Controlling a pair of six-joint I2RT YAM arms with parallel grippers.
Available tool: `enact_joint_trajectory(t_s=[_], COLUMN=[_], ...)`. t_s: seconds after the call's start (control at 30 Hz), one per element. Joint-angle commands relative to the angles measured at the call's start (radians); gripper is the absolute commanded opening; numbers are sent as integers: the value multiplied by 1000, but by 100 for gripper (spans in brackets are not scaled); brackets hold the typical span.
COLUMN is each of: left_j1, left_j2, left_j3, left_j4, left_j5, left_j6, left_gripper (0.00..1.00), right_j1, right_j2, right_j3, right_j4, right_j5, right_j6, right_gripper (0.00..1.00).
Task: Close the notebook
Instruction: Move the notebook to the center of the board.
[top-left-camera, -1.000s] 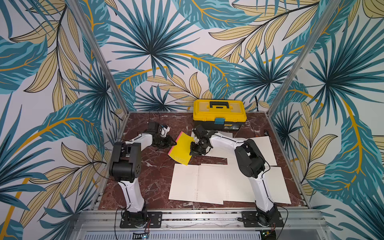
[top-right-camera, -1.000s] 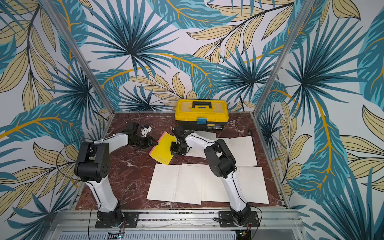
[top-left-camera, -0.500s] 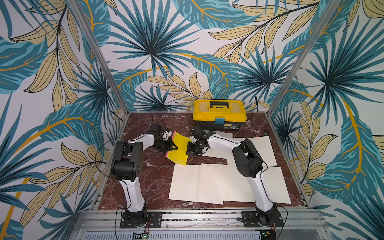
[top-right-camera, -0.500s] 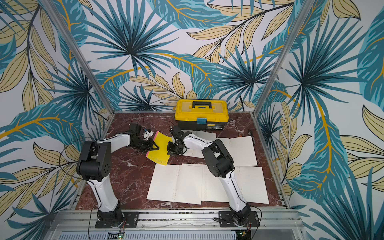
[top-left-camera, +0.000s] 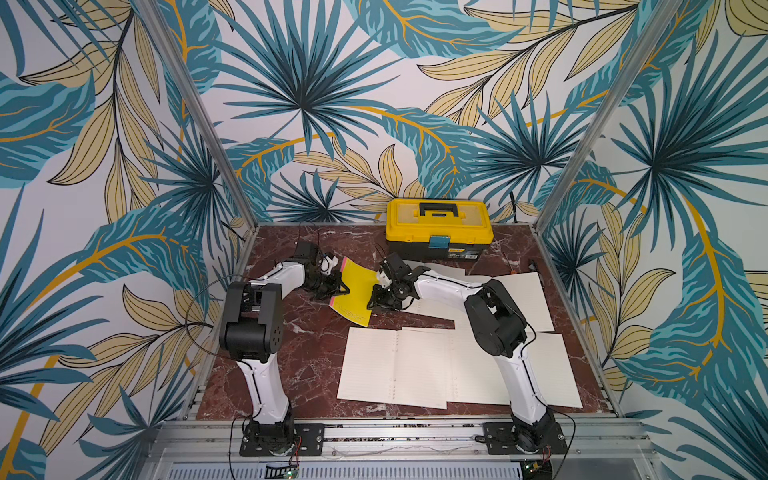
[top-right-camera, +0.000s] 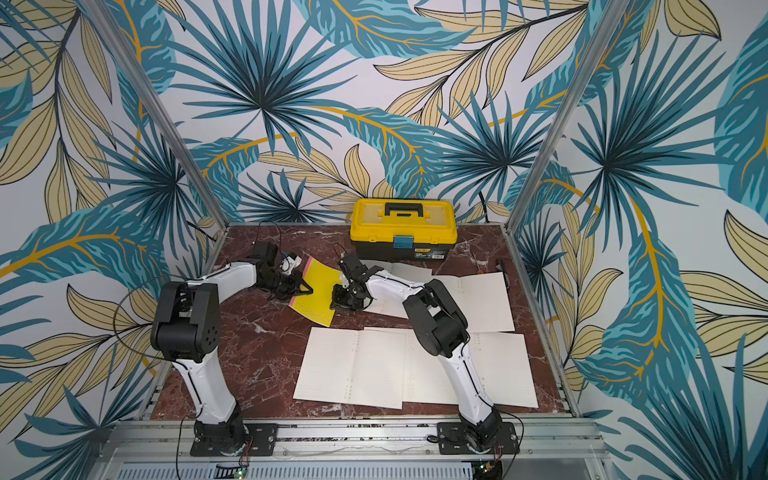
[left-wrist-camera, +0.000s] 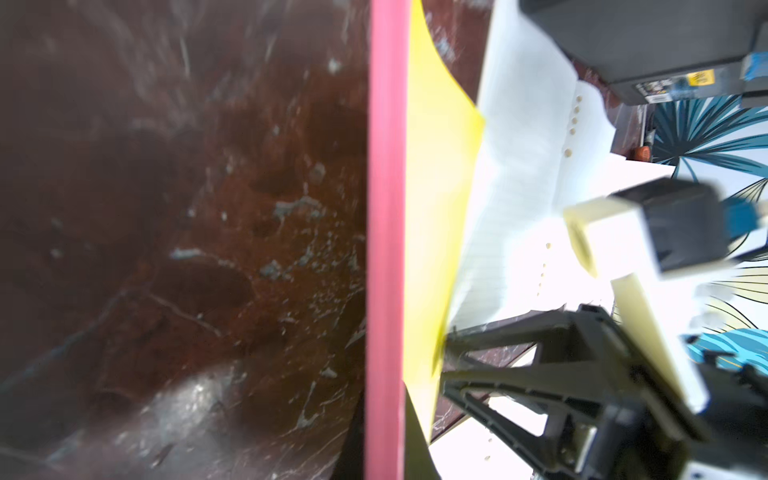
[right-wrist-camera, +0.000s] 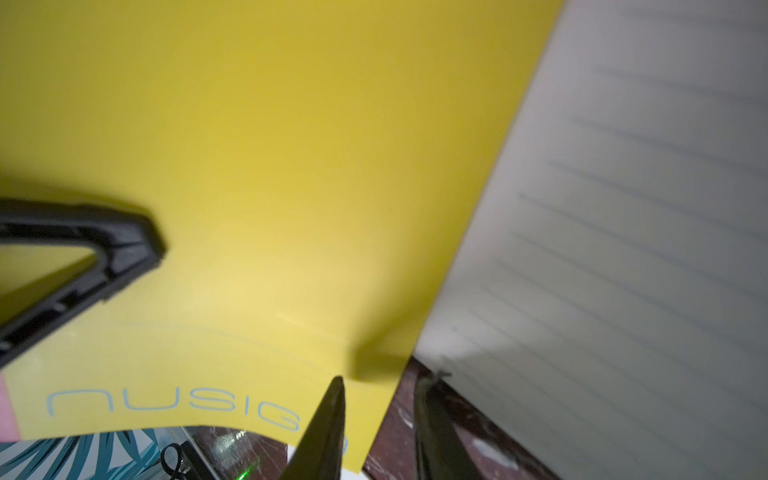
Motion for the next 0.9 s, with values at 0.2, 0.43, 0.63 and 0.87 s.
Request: enact_joint_trajectory(t_s=[0.2,0.43,0.63,0.87], left_j1=[82,140,196,227], left_j2=[65,156,220,272], left_j3=[144,233,308,391], left_j4=[-45,-99,-128,-165], left_j5=[5,-1,-15,-78], left_j6=[34,86,103,116], left_gripper=[11,12,12,9], right_j1=[7,-7,-30,-61], right_j2=[-243,-356,-420,-459], right_j3=[-103,-137,-202,-272], right_j4=[-44,-108,-89,-59], right_j5=[26,31,26,4], right_j6=[-79,-114,-115,-122], right_gripper=[33,34,34,33])
